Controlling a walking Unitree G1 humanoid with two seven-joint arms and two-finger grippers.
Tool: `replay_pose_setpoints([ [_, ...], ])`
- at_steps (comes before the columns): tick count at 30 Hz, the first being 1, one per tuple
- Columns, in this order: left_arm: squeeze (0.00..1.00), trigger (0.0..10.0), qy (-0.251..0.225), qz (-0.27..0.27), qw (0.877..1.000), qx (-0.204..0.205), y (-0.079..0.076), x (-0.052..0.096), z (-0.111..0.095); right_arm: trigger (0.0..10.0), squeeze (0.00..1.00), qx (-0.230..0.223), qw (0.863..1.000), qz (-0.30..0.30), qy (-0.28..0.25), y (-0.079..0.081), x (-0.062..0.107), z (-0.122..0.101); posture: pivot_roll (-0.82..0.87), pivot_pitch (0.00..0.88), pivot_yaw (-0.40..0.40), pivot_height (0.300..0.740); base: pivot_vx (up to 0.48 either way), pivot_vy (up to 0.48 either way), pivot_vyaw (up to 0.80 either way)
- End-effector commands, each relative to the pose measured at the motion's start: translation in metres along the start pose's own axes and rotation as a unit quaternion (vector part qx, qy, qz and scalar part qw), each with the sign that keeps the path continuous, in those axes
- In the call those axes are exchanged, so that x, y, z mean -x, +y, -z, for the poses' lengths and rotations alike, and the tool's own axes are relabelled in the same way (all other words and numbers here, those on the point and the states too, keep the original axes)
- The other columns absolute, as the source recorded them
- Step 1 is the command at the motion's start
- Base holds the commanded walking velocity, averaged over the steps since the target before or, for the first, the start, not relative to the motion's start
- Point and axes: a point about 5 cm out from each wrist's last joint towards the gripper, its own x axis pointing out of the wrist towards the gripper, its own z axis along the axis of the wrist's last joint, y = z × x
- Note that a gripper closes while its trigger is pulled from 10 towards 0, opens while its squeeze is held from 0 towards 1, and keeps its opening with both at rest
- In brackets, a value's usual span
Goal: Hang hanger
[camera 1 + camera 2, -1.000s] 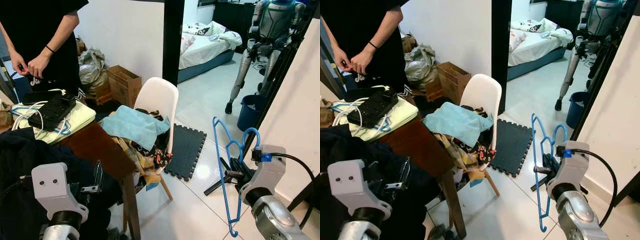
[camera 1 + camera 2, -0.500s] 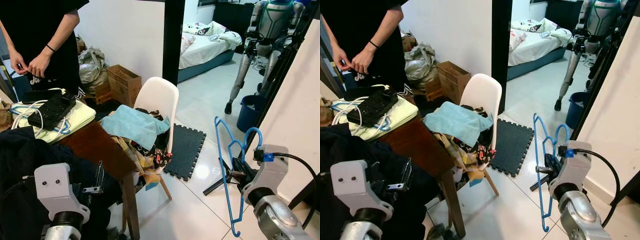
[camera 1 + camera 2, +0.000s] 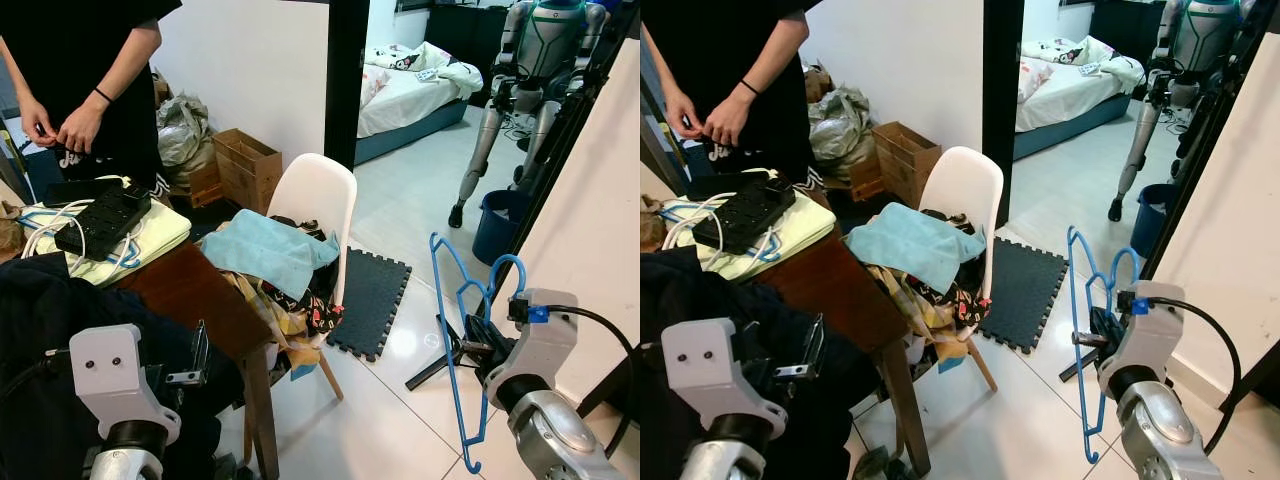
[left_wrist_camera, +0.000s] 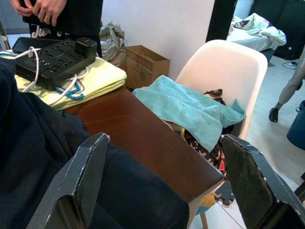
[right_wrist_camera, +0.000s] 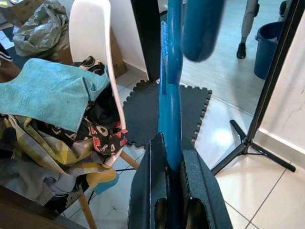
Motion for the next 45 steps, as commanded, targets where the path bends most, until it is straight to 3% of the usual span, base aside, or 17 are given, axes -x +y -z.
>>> replay_pose_setpoints([
  [1,0.00,10.0,0.004,-0.004,1.000,-0.008,0.0009,-0.0009,0.0017,10.0,0.00,-0.001,1.000,-0.001,0.001,0.0008,-0.0024,0.0009,-0.08,0.000,-0.005,0.740,0.000,0.000,0.00],
  [45,0.00,10.0,0.000,-0.011,1.000,-0.015,-0.0014,0.0021,-0.0002,10.0,0.00,0.001,1.000,-0.002,0.003,-0.0029,-0.0015,0.0007,-0.06,0.000,-0.027,0.740,0.000,0.000,0.00],
])
